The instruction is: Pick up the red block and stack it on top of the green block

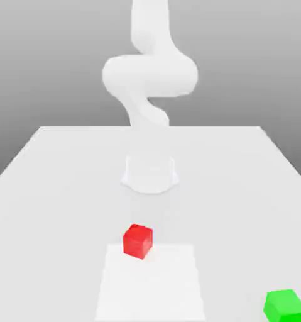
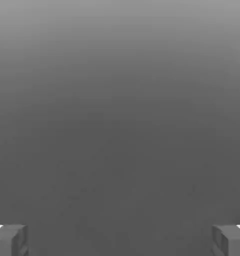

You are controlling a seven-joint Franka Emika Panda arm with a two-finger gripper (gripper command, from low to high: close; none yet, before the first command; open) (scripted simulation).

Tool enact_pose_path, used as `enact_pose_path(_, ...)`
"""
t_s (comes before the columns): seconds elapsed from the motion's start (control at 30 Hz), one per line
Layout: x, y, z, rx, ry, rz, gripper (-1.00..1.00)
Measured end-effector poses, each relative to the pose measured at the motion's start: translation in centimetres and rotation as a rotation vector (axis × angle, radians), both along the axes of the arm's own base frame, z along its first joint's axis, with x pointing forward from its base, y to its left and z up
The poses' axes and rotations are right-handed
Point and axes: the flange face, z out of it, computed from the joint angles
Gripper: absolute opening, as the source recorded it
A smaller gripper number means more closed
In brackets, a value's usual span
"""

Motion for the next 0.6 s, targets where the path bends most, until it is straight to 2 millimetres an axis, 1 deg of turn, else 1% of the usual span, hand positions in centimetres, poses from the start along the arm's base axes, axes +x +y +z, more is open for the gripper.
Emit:
enact_pose_path(0.07, 1.9, -0.1, -5.0, 0.015, 0.074, -0.032, 0.00)
enact_pose_path(0.13, 3.2, -0.4, -9.9, 0.030, 0.146, -0.066, 0.00)
enact_pose_path(0.23, 4.0, -0.9, -17.4, 0.054, 0.255, -0.119, 0.00)
enact_pose_path(0.3, 3.7, -1.3, -22.5, 0.070, 0.329, -0.158, 0.00)
enact_pose_path(0.4, 2.1, -1.9, -30.0, 0.097, 0.447, -0.223, 0.00)
enact_pose_path(0.47, 0.2, -2.3, -35.1, 0.116, 0.532, -0.271, 0.00)
enact_pose_path(0.53, -2.3, -2.5, -40.3, 0.136, 0.618, -0.322, 0.00)
enact_pose_path(0.6, -4.1, -2.8, -45.1, 0.148, 0.683, -0.361, 0.00)
